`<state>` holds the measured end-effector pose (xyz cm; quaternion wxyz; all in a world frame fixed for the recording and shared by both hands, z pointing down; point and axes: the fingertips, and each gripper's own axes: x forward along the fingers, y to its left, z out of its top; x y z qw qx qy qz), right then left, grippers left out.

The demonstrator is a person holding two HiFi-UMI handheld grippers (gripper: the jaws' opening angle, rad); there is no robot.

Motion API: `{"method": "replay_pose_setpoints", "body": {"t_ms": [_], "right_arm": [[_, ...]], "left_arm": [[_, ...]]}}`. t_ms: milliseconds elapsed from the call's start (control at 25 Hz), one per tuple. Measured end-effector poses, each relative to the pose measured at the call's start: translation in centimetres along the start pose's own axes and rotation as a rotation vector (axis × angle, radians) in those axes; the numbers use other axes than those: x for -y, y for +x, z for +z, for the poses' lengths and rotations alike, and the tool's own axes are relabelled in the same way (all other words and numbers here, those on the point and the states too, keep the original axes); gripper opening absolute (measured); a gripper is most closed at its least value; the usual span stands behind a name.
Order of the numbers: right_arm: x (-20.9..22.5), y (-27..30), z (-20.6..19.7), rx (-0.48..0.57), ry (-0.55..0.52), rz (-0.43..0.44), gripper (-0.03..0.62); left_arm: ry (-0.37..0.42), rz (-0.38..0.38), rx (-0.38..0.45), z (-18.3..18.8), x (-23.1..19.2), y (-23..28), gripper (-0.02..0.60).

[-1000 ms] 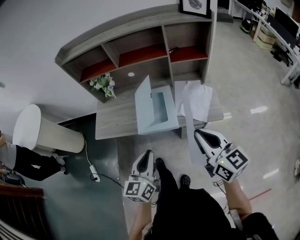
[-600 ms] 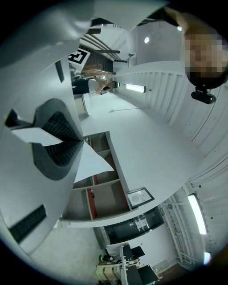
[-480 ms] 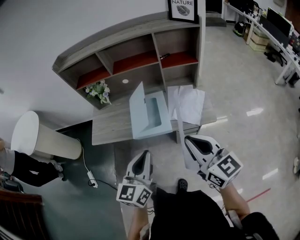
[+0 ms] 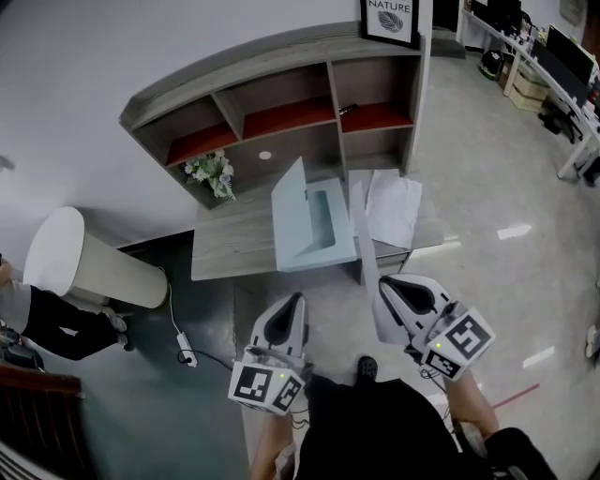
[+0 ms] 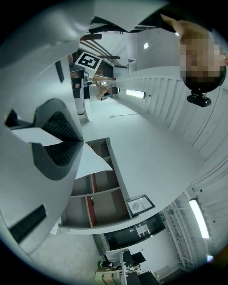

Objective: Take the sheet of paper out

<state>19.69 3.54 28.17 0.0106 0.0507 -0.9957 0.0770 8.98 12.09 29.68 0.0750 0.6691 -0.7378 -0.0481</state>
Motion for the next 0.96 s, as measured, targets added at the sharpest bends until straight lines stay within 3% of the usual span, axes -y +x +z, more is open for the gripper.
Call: {"method": "replay_pose_setpoints", "body": {"t_ms": [520, 960], "right_arm": [[-0.7, 0.4, -0.4, 0.004, -0.008, -0.005, 0.012], [-0.5, 0.3, -0.5, 0.000, -0.015, -0.008, 0.012]], "left_arm": [[0.041, -0.014, -0.032, -0.6, -0.5, -1.1, 0.014], [0.029, -0.006, -0.045, -0.9, -0.5, -1.0, 0.014]]}}
